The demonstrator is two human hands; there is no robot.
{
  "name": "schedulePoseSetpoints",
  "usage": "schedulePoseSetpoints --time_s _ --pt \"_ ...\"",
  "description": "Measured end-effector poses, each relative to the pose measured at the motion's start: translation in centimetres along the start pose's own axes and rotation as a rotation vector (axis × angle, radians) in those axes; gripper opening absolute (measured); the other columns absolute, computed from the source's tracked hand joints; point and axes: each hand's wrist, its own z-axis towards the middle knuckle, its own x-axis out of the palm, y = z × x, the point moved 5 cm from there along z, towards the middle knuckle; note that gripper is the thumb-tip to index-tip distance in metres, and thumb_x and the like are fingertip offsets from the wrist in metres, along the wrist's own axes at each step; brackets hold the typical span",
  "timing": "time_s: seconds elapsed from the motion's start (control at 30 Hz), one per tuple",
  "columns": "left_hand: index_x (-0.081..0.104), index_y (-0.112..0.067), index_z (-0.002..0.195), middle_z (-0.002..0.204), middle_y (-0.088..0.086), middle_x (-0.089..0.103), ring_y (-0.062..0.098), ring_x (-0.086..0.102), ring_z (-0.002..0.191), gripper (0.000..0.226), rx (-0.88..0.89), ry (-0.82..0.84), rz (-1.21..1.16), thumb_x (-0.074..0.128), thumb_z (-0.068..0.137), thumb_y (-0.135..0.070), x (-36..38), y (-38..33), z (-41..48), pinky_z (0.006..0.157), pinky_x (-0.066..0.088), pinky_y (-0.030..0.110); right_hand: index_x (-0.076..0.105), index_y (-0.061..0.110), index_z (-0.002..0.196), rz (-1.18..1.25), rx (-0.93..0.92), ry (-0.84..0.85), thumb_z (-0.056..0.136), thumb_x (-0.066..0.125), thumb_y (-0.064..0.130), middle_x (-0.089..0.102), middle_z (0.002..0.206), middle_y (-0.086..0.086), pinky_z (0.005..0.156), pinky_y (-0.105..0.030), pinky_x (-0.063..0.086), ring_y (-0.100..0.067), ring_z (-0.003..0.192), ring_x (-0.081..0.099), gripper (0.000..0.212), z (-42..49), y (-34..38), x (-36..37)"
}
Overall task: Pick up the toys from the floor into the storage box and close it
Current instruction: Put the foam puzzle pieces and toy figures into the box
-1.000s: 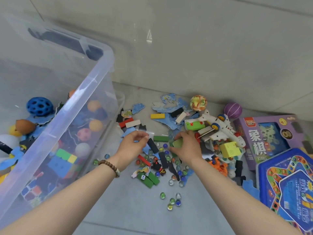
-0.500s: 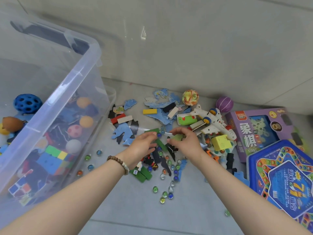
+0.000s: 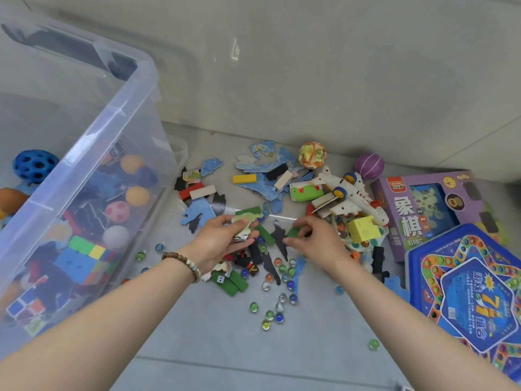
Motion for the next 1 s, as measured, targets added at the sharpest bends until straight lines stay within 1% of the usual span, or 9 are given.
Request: schedulePoseSetpoints --time_s 0.13,0.3,0.43,0.6,0.7,0.8,0.87,0.93,1.0 --pt "0.047 -0.002 0.123 0.112 0.013 0.065 0.021 0.066 0.09 0.027 -0.024 0.019 -0.04 0.043 0.097 -0.006 -0.6 0.4 -0.2 0.073 0.056 0.026 0.056 0.022 0.103 -0.193 -0.026 -0.077 0.072 0.077 0.031 0.044 0.104 0.006 0.067 -0.026 0.037 -0.011 0.085 0.047 0.039 -0.3 0.4 1.8" --pt "0.056 -0.008 0.121 0.118 0.012 0.065 0.023 0.065 0.102 0.029 -0.072 0.09 -0.066 0.039 0.098 -0.005 -0.8 0.6 -0.5 0.079 0.057 0.031 0.062 0.016 0.101 -0.159 -0.048 -0.11 0.076 0.075 0.024 0.037 0.115 0.001 0.075 -0.021 0.037 -0.012 0.093 0.044 0.03 -0.3 0.7 2.2" --pt "0.057 -0.006 0.122 0.119 0.014 0.065 0.025 0.064 0.106 0.031 -0.099 0.106 -0.15 0.038 0.1 -0.018 -1.0 0.6 -0.7 0.08 0.057 0.034 0.06 0.017 0.093 -0.119 -0.005 -0.112 0.077 0.074 0.019 0.036 0.121 0.0 0.082 -0.019 0.037 -0.009 0.096 0.04 0.021 -0.1 0.8 2.6" --pt "0.055 -0.008 0.123 0.124 0.015 0.062 0.028 0.061 0.111 0.04 -0.099 0.088 -0.185 0.032 0.101 -0.032 -1.8 0.6 -0.5 0.086 0.054 0.036 0.061 0.018 0.093 -0.052 0.001 -0.131 0.084 0.066 0.016 0.047 0.106 0.0 0.078 -0.021 0.037 -0.01 0.087 0.046 0.011 0.0 1.0 2.6" --pt "0.056 -0.012 0.123 0.125 0.014 0.061 0.028 0.062 0.109 0.041 -0.096 0.082 -0.185 0.033 0.1 -0.038 -2.1 0.7 -0.4 0.088 0.052 0.039 0.064 0.018 0.09 0.278 0.07 -0.169 0.083 0.068 0.019 0.058 0.083 0.006 0.071 -0.027 0.047 -0.015 0.081 0.057 0.008 -0.3 1.6 1.7" --pt "0.056 -0.016 0.122 0.123 0.012 0.063 0.029 0.063 0.108 0.045 -0.102 0.127 -0.154 0.039 0.095 -0.048 -1.7 0.8 -0.5 0.088 0.053 0.039 0.066 0.016 0.092 0.619 0.077 0.085 0.081 0.071 0.018 0.068 0.085 0.0 0.066 -0.022 0.057 -0.011 0.074 0.066 0.012 -1.5 4.6 2.7" --pt "0.059 -0.017 0.117 0.119 0.011 0.065 0.027 0.065 0.104 0.042 -0.108 0.151 -0.166 0.044 0.093 -0.049 -1.3 0.8 -0.7 0.085 0.055 0.037 0.067 0.012 0.096 0.574 0.018 0.179 0.081 0.071 0.022 0.07 0.088 -0.003 0.061 -0.018 0.055 -0.005 0.071 0.065 0.018 -1.9 5.7 3.6" --pt "0.061 -0.019 0.113 0.116 0.01 0.066 0.026 0.066 0.101 0.034 -0.106 0.119 -0.235 0.045 0.094 -0.043 -1.5 0.6 -0.9 0.08 0.057 0.033 0.067 0.013 0.091 0.485 -0.03 0.049 0.081 0.071 0.022 0.066 0.084 0.0 0.061 -0.017 0.048 -0.004 0.069 0.06 0.015 -1.3 5.2 3.3" --pt "0.062 -0.018 0.111 0.114 0.009 0.065 0.024 0.067 0.097 0.029 -0.088 0.064 -0.291 0.042 0.098 -0.034 -2.3 0.3 -0.9 0.075 0.058 0.03 0.067 0.016 0.086 0.371 -0.018 -0.067 0.079 0.072 0.022 0.065 0.086 0.001 0.069 -0.018 0.045 -0.008 0.076 0.057 0.011 -0.4 3.7 3.0"
